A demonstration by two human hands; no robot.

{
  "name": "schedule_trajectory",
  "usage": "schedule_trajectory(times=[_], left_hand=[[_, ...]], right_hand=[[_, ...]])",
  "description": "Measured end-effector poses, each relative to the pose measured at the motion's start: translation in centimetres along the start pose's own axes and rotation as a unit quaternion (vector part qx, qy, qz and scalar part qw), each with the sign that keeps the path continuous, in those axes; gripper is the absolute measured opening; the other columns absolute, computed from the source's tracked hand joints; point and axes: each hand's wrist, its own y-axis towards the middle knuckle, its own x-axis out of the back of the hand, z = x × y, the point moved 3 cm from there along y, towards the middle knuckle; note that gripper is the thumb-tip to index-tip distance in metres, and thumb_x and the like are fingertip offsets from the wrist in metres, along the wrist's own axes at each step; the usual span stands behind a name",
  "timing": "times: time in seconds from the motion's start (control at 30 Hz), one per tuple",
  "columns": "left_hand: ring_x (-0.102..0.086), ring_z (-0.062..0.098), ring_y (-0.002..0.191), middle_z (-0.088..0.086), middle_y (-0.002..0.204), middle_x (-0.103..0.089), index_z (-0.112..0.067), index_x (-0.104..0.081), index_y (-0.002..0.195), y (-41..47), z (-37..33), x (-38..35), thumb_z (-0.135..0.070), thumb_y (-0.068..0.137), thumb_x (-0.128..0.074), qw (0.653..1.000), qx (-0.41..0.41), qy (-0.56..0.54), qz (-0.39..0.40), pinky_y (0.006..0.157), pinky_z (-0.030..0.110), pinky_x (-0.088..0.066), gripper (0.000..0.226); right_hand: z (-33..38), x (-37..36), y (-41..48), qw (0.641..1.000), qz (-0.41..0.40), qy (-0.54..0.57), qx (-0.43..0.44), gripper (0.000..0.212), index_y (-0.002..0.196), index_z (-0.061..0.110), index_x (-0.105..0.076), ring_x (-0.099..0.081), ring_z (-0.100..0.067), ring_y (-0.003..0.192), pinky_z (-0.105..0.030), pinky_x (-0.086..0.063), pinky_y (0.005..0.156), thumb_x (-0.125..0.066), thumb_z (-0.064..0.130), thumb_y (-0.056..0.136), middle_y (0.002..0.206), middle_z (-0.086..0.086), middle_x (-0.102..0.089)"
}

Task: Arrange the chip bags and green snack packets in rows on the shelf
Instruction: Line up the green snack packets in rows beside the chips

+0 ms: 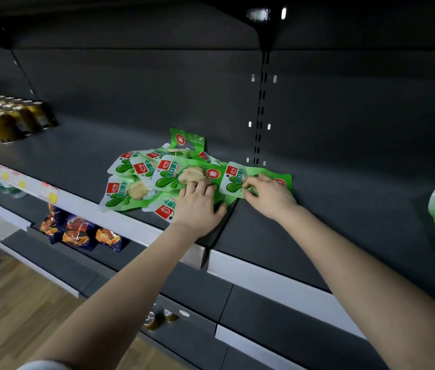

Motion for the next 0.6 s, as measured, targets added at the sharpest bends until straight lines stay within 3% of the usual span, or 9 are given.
schedule_trajectory(times=[0.17,0.37,0.6], left_hand=[[-0.032,0.029,0.128,0.003,0.141,-0.040,-0.019,-0.044,0.136,0.2,-0.2,0.1,-0.049,0.091,-0.040,1.000,0.001,-0.026,-0.001,0.106,0.039,-0.027,0.054],[-0.037,0.030,0.124,0.005,0.137,-0.045,-0.018,-0.050,0.131,0.9,-4.8,0.6,-0.045,0.094,-0.039,0.997,-0.062,-0.050,0.004,0.107,0.035,-0.024,0.048],[-0.036,0.029,0.127,0.004,0.138,-0.045,-0.019,-0.047,0.133,2.3,-11.5,0.0,-0.045,0.094,-0.040,0.987,-0.128,-0.092,0.034,0.110,0.037,-0.022,0.048]], right_hand=[[-1.8,1.1,-1.0,0.993,0.011,-0.108,-0.048,0.044,0.136,0.046,-0.043,-0.044,-0.028,0.123,-0.040,-0.040,0.095,-0.034,0.056,0.095,0.134,-0.004,-0.049],[-4.8,2.2,-3.4,0.987,-0.009,-0.127,-0.103,0.043,0.135,0.045,-0.045,-0.034,-0.032,0.119,-0.045,-0.031,0.098,-0.034,0.052,0.094,0.122,-0.010,-0.043],[-7.7,5.5,-7.2,0.977,-0.023,-0.172,-0.127,0.043,0.125,0.042,-0.058,-0.041,-0.025,0.123,-0.048,-0.014,0.114,-0.041,0.061,0.091,0.122,-0.007,-0.051]])
